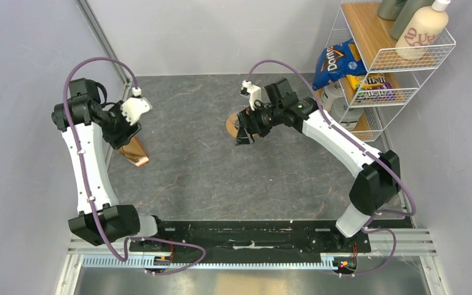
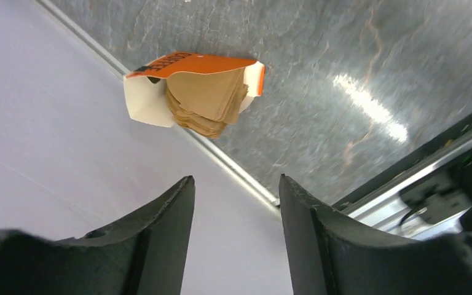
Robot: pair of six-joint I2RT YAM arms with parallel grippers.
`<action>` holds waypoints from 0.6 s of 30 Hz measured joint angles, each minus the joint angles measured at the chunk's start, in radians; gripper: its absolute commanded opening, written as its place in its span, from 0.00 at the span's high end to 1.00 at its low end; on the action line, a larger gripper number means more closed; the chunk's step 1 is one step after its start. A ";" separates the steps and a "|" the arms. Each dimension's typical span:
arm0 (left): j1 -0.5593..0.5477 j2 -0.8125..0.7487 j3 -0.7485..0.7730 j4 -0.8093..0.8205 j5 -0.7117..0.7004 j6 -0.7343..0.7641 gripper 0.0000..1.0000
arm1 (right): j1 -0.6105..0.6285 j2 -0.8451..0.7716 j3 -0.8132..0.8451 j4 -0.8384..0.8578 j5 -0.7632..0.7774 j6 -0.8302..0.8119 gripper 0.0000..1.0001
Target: Place the coffee filter in the dripper
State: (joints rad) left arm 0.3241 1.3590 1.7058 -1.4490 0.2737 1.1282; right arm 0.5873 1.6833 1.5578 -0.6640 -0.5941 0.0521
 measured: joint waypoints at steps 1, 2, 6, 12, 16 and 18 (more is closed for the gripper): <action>0.000 0.000 -0.003 -0.009 0.001 0.076 0.50 | 0.000 -0.012 -0.015 0.013 0.001 0.005 0.08; 0.000 0.002 -0.006 -0.020 0.003 0.143 0.53 | 0.000 -0.025 -0.032 0.025 0.001 0.010 0.08; 0.016 0.031 -0.018 -0.053 0.037 0.375 0.59 | 0.000 -0.070 -0.084 0.059 0.005 0.035 0.08; 0.035 0.072 -0.130 -0.067 0.070 0.679 0.64 | 0.000 -0.103 -0.116 0.074 0.009 0.045 0.08; 0.036 0.072 -0.215 -0.052 0.068 0.814 0.67 | 0.000 -0.119 -0.124 0.075 0.016 0.045 0.08; 0.037 0.072 -0.249 -0.032 0.066 0.851 0.73 | 0.000 -0.125 -0.131 0.075 0.016 0.045 0.08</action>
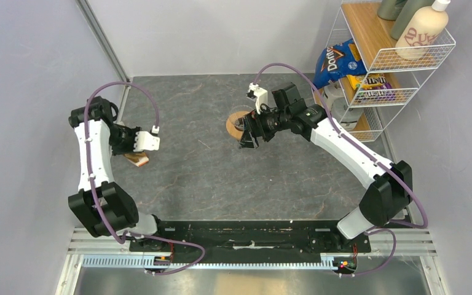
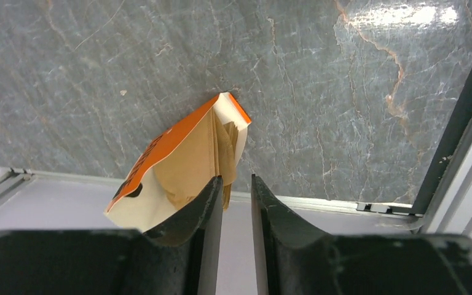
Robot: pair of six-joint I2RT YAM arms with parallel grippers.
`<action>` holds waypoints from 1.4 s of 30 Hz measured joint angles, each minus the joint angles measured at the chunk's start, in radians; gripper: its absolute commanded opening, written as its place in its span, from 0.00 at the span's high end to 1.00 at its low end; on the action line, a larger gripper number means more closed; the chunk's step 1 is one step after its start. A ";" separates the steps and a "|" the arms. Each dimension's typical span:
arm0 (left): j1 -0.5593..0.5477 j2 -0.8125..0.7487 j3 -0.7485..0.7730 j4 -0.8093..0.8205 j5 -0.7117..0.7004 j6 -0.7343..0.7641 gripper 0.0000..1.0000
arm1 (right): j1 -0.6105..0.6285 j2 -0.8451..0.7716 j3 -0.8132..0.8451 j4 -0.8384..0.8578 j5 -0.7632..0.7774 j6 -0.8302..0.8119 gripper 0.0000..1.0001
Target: Place the coffee filter in the dripper
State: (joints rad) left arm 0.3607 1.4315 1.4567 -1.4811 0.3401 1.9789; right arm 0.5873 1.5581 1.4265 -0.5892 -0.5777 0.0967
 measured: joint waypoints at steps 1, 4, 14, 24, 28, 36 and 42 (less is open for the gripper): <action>0.000 0.000 -0.019 0.015 -0.002 0.013 0.75 | 0.000 -0.003 -0.004 0.001 0.000 0.000 0.08; 0.002 0.000 -0.075 0.064 -0.018 0.041 0.77 | 0.000 -0.005 -0.016 0.001 0.000 0.003 0.08; 0.009 0.002 -0.165 0.202 -0.098 0.069 0.76 | 0.000 -0.005 -0.032 0.006 0.000 0.020 0.08; 0.019 0.002 -0.250 0.339 -0.135 0.072 0.75 | 0.003 -0.005 -0.041 0.006 -0.001 0.035 0.08; 0.019 0.014 -0.256 0.385 -0.149 0.073 0.69 | 0.003 -0.005 -0.050 0.006 -0.001 0.042 0.08; 0.020 0.031 -0.270 0.424 -0.159 0.076 0.66 | 0.005 -0.005 -0.052 0.006 -0.001 0.043 0.08; 0.020 0.038 -0.286 0.453 -0.168 0.076 0.67 | 0.005 -0.005 -0.052 0.006 -0.001 0.045 0.08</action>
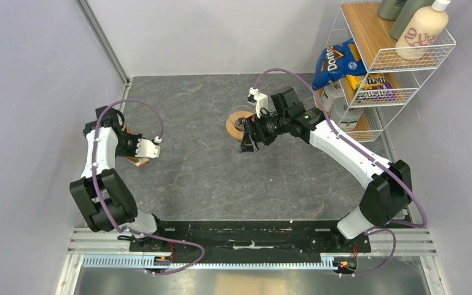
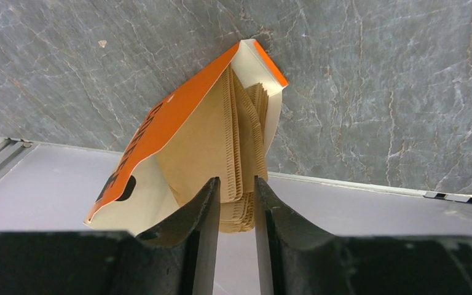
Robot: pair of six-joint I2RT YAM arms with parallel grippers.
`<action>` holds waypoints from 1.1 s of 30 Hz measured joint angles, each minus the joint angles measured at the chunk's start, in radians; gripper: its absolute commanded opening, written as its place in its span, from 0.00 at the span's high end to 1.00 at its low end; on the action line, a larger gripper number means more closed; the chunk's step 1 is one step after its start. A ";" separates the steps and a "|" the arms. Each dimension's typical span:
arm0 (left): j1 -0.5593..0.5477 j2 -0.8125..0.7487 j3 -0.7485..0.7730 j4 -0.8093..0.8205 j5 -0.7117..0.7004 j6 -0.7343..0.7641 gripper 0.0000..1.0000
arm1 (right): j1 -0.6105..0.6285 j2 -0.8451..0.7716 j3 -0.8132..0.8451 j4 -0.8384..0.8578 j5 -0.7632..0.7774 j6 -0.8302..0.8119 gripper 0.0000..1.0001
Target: Place the coffee filter in the dripper
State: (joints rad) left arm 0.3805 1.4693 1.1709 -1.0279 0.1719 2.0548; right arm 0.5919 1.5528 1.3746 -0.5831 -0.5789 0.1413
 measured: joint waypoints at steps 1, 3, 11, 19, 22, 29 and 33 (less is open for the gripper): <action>0.000 0.005 0.000 0.006 -0.005 0.000 0.67 | 0.000 0.000 0.000 0.000 0.000 0.000 0.08; 0.001 0.014 -0.002 0.021 -0.011 0.000 0.67 | 0.000 0.000 0.000 0.000 0.000 0.001 0.08; 0.001 0.045 -0.009 0.069 -0.016 0.001 0.60 | 0.000 0.000 0.000 0.000 -0.007 0.007 0.08; 0.001 0.066 -0.017 0.102 -0.023 0.003 0.57 | 0.000 0.000 0.000 0.000 -0.011 0.008 0.08; 0.002 0.068 -0.027 0.117 -0.026 0.003 0.58 | 0.000 0.000 0.000 0.000 -0.011 0.008 0.08; 0.002 0.077 -0.039 0.139 -0.033 0.003 0.64 | 0.000 0.000 0.000 0.000 -0.011 0.012 0.08; 0.002 0.078 -0.041 0.150 -0.033 0.003 0.68 | 0.000 0.000 0.000 0.000 -0.011 0.016 0.08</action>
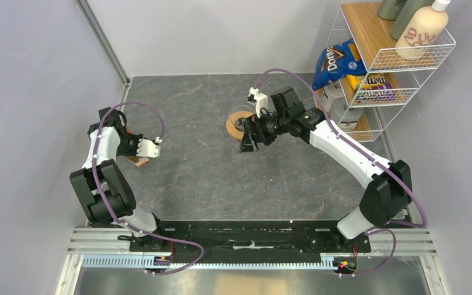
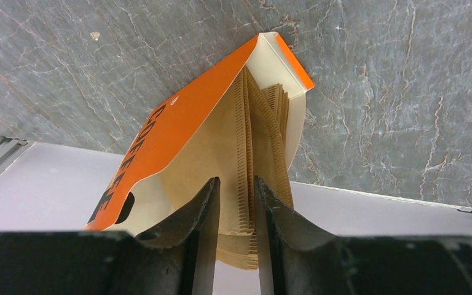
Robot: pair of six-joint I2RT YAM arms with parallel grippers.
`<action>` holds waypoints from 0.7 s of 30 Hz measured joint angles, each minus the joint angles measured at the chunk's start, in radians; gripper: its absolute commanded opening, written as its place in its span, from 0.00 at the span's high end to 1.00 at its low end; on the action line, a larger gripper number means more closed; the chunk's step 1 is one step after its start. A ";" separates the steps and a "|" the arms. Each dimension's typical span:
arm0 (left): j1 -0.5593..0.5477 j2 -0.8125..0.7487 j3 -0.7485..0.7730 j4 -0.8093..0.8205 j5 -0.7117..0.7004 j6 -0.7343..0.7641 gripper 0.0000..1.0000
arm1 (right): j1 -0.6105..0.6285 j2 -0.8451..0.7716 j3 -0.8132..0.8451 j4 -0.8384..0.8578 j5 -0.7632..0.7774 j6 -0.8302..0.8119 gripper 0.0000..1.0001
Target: Place the coffee filter in the dripper
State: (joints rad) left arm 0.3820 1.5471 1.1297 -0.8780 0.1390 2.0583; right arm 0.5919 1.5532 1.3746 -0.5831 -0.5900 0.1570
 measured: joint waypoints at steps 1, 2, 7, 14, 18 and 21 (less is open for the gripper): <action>0.000 0.000 -0.001 0.003 0.000 0.000 0.69 | 0.000 0.000 0.000 0.000 0.000 0.000 0.08; 0.000 0.001 -0.002 0.008 0.000 0.000 0.71 | 0.000 0.000 0.000 0.000 -0.001 0.001 0.08; 0.000 0.002 -0.009 0.024 0.003 0.000 0.81 | 0.000 0.000 0.000 0.000 -0.005 0.004 0.08; 0.000 -0.006 -0.010 0.009 0.027 0.000 0.95 | 0.000 0.000 0.000 0.000 -0.007 0.005 0.08; 0.000 -0.032 -0.010 -0.019 0.031 0.001 0.98 | 0.000 0.001 0.000 0.000 -0.008 0.007 0.08; 0.000 -0.055 -0.010 -0.042 0.041 0.001 0.98 | 0.000 0.002 0.000 0.000 -0.009 0.007 0.08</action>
State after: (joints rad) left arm 0.3820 1.4921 1.1198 -0.9195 0.1799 2.0590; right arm 0.5919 1.5555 1.3746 -0.5831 -0.5987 0.1642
